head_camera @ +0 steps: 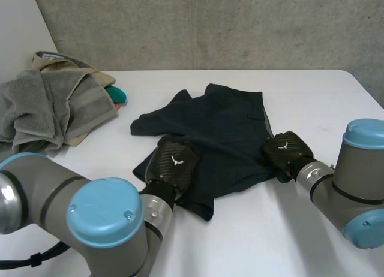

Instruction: Fold the laundry.

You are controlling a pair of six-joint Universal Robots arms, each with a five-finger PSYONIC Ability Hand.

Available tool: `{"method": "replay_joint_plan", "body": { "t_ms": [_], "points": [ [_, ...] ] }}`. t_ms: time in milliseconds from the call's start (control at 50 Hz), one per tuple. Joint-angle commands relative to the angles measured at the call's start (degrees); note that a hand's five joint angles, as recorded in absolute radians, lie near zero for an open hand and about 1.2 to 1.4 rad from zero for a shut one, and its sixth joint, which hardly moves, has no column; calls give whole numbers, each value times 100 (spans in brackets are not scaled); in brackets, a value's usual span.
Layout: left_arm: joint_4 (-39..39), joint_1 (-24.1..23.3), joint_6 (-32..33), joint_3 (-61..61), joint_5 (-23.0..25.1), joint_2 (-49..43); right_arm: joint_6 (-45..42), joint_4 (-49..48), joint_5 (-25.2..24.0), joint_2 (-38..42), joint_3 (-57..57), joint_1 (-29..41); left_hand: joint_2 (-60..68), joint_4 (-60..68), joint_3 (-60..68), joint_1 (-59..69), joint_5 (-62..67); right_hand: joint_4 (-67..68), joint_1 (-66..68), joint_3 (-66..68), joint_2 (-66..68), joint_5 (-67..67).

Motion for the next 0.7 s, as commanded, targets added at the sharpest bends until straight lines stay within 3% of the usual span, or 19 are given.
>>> {"method": "replay_joint_plan", "body": {
  "t_ms": [20, 120, 260, 360, 460, 560, 700],
  "points": [
    [-76, -13, -143, -110, -80, 314, 83, 172, 8, -74, 8, 23, -1829, -1856, -1900, -1800, -1870, 1171, 1805, 1213, 1311, 1219],
    [-410, -40, -169, -127, 51, 157, 83, 181, 26, -74, -18, 49, -2422, -2449, -2494, -2393, -2463, 1171, 1805, 1213, 1311, 1219],
    [-595, -84, -213, 110, 675, -371, 92, 198, 26, -91, -36, 41, -2422, -2449, -2494, -2393, -2463, 1171, 1805, 1213, 1311, 1219],
    [-577, -110, -178, 461, 886, -818, 127, 242, 35, -91, -44, 23, -1680, -1706, -1751, -1651, -1721, 1171, 1805, 1213, 1311, 1219],
    [-577, 30, 15, 874, 615, -1101, 136, 321, 96, -179, -62, -47, 4565, 4539, 4494, 4595, 4524, 1171, 1805, 1213, 1311, 1219],
    [-542, 285, -19, 717, 0, -417, 31, 602, 114, -425, -89, -135, 4578, 4551, 4506, 4607, 4537, 1171, 1805, 1213, 1311, 1219],
    [-744, 794, -389, -91, 349, 1095, -829, 1726, 18, -1189, -176, -486, 4578, 4551, 4506, 4607, 4537, 1171, 1805, 1213, 1311, 1219]
  ]
}}
